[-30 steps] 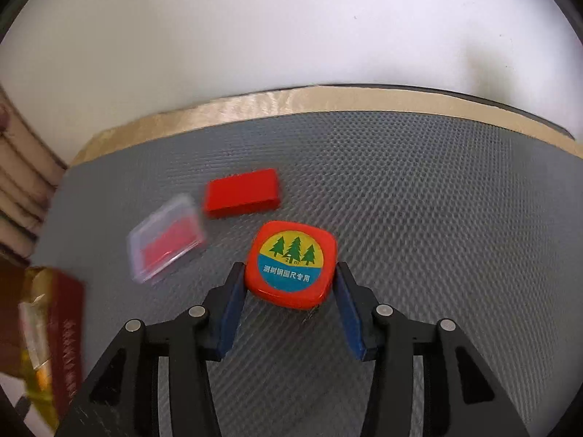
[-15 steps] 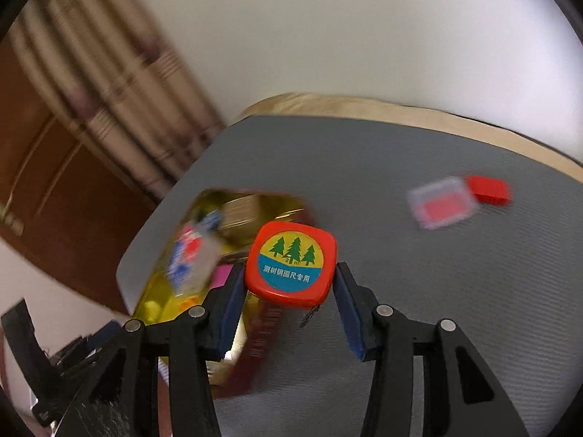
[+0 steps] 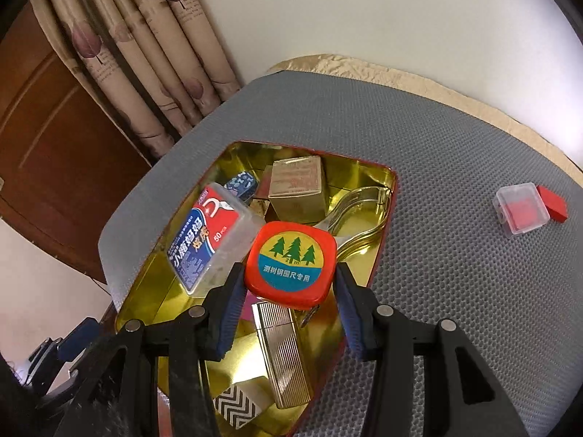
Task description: Organize rigid objects
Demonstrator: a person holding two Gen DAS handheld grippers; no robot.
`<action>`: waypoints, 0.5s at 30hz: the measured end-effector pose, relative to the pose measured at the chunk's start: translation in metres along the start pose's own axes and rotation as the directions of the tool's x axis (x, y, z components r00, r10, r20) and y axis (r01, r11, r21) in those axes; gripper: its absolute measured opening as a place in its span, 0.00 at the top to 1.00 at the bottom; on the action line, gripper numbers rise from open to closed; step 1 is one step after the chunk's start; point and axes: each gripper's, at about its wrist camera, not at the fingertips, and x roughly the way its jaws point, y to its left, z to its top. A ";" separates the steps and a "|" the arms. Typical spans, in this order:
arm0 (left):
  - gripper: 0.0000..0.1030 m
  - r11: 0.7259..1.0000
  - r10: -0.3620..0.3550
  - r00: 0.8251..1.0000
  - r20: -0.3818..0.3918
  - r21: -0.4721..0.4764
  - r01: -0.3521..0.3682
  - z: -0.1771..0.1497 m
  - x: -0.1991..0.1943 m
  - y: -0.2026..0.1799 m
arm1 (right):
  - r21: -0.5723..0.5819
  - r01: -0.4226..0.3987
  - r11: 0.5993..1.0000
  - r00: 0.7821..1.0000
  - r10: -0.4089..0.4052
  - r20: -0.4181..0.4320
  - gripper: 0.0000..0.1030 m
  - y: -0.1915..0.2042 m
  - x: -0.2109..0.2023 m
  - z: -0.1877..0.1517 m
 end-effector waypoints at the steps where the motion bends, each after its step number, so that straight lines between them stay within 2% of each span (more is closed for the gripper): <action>1: 0.63 1.000 -0.004 1.000 -0.008 -0.009 0.004 0.000 0.001 0.002 | -0.006 0.006 1.000 1.000 -0.006 0.001 0.56 0.001 0.001 0.000; 7: 0.63 1.000 -0.005 1.000 -0.022 -0.031 0.005 0.001 0.004 0.006 | 0.011 0.013 1.000 1.000 -0.013 0.020 0.56 0.000 0.002 0.003; 11: 0.63 1.000 0.005 1.000 -0.021 -0.024 -0.005 0.001 0.005 0.004 | 0.034 0.031 0.999 0.994 -0.034 0.105 0.56 -0.016 -0.025 -0.001; 13: 0.63 1.000 0.006 1.000 -0.020 -0.022 -0.006 0.000 0.005 0.003 | 0.032 0.103 0.994 0.981 -0.107 0.160 0.51 -0.033 -0.044 -0.013; 15: 0.63 1.000 0.008 1.000 -0.017 -0.020 -0.008 0.000 0.004 0.003 | 0.033 0.227 0.973 0.951 -0.229 0.209 0.43 -0.054 -0.057 -0.029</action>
